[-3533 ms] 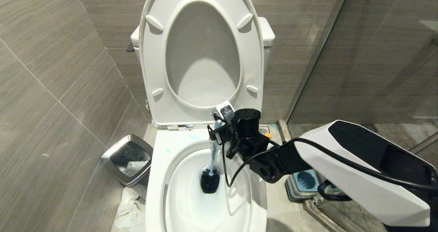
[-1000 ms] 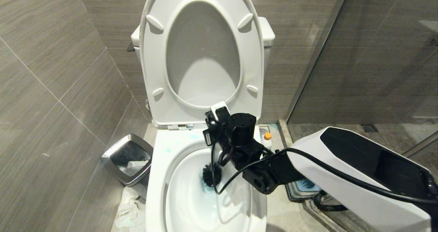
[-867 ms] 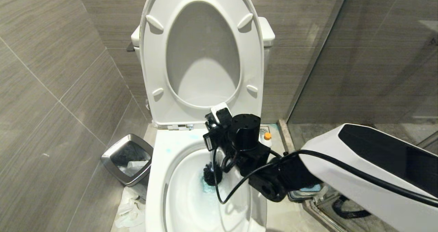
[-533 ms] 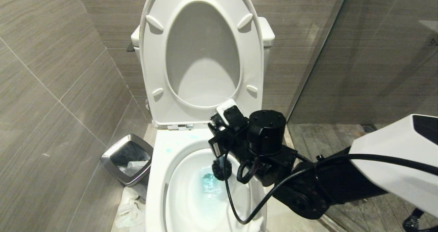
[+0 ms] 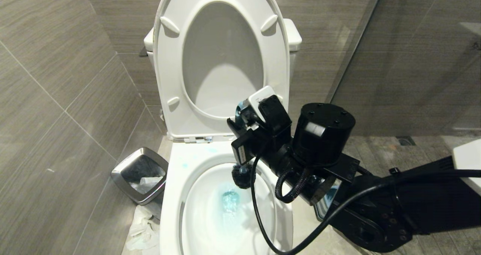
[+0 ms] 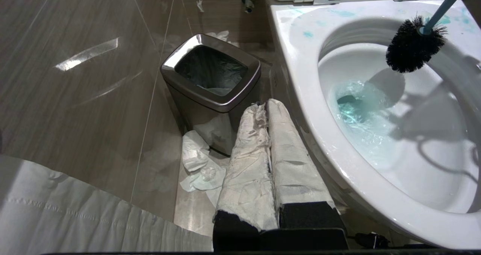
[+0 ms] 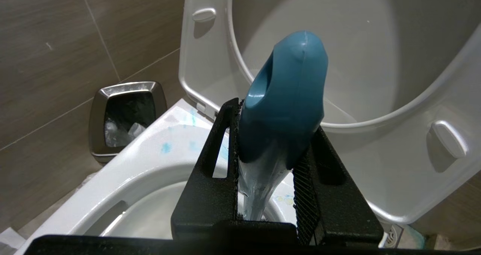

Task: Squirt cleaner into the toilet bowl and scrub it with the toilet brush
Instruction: Scrub the toilet bowl

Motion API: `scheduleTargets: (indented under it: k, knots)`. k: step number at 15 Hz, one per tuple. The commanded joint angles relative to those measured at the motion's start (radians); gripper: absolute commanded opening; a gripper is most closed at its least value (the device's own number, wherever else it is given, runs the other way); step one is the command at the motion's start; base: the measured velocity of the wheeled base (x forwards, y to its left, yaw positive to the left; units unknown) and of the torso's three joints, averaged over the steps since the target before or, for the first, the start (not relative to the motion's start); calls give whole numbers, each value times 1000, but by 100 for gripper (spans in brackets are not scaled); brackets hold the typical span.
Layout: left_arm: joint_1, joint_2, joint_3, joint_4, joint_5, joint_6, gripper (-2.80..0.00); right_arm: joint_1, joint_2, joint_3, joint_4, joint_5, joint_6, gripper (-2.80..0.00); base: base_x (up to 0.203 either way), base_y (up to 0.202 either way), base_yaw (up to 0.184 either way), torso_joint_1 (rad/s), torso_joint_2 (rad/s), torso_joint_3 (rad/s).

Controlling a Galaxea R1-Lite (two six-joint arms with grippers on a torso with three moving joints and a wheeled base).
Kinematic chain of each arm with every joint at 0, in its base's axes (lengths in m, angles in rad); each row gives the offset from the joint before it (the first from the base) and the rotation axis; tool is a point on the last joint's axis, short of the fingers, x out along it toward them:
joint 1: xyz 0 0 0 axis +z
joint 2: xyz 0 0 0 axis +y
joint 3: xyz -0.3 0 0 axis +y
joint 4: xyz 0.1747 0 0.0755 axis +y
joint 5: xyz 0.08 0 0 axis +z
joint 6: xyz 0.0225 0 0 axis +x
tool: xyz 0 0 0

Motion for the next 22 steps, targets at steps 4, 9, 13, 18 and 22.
scheduleTargets:
  k: [4, 9, 13, 18, 22]
  knots:
    - [0, 1, 2, 0, 0, 0, -280, 13, -59, 70, -6, -4, -1, -280, 0, 0, 0, 0, 0, 0]
    - [0, 1, 2, 0, 0, 1, -280, 18, -69, 56, -2, -32, 7, -280, 0, 0, 0, 0, 0, 0]
    - [0, 1, 2, 0, 0, 0, -280, 19, -78, 93, -5, -30, 64, -280, 0, 0, 0, 0, 0, 0]
    - [0, 1, 2, 0, 0, 0, -280, 17, -60, 80, 5, 80, 65, -280, 0, 0, 0, 0, 0, 0]
    - [0, 1, 2, 0, 0, 0, -280, 15, 63, -24, 46, 82, 78, -280, 0, 0, 0, 0, 0, 0]
